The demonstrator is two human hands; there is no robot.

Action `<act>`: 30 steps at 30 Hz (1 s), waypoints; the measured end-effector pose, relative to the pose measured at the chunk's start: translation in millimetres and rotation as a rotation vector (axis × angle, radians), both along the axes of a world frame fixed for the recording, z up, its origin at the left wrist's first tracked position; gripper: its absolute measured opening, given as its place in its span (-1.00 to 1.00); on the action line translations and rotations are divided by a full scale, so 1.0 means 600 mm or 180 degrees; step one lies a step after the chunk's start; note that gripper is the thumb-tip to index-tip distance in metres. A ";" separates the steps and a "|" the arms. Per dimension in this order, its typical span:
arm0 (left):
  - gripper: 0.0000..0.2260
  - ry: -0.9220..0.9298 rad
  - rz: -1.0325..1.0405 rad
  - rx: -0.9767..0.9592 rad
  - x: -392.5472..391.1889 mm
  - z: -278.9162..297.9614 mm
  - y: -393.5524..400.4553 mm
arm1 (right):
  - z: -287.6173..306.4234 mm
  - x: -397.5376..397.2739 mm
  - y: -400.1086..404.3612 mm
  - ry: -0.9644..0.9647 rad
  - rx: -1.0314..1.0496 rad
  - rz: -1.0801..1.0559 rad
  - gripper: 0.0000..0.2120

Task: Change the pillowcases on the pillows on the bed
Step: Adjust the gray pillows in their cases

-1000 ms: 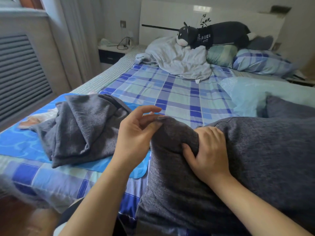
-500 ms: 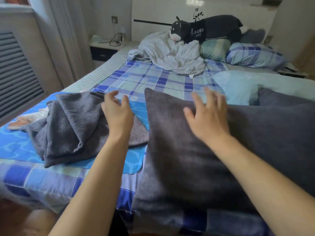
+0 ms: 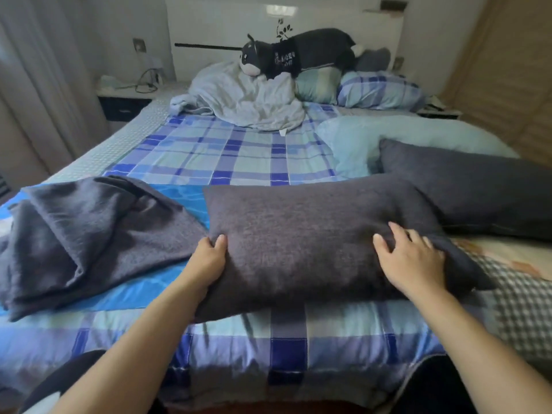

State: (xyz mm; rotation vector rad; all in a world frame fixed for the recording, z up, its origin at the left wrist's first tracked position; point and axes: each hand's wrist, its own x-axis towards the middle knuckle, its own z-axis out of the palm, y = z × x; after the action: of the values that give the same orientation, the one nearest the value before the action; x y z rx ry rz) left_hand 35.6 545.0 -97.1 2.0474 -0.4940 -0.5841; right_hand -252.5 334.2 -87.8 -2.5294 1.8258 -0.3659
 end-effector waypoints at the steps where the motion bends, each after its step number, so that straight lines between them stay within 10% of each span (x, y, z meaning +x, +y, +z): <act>1: -0.72 -0.0190 0.0111 -0.0196 0.002 0.020 -0.005 | 0.016 -0.006 -0.002 -0.0197 -0.0165 -0.0009 -0.49; 9: -0.64 -0.2249 0.0449 0.1644 0.178 0.154 0.023 | 0.072 -0.010 -0.015 -0.1025 0.0147 0.0535 -0.78; 14: -0.62 -0.3101 -0.1073 0.1070 0.085 0.078 -0.131 | 0.020 0.106 -0.101 -0.1135 0.1774 0.0154 -0.57; 18: -0.57 -0.4042 -0.2075 0.1309 0.080 0.047 -0.175 | -0.030 0.170 -0.197 -0.2700 0.2858 -0.0541 -0.31; 22: -0.75 -0.3527 -0.2980 0.0790 0.085 0.018 -0.184 | -0.041 0.221 -0.264 -0.3360 0.3480 -0.1078 -0.53; 30: -0.83 -0.1723 -0.1949 0.1323 0.082 0.157 -0.102 | 0.242 0.292 -0.164 -0.3254 0.2445 -0.1510 -0.70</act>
State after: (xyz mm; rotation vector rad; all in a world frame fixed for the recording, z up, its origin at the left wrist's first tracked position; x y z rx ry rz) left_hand 84.9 483.7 -3.0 2.4528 -1.4537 -0.5006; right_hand -77.1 235.8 57.5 -1.0542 1.5936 -0.6302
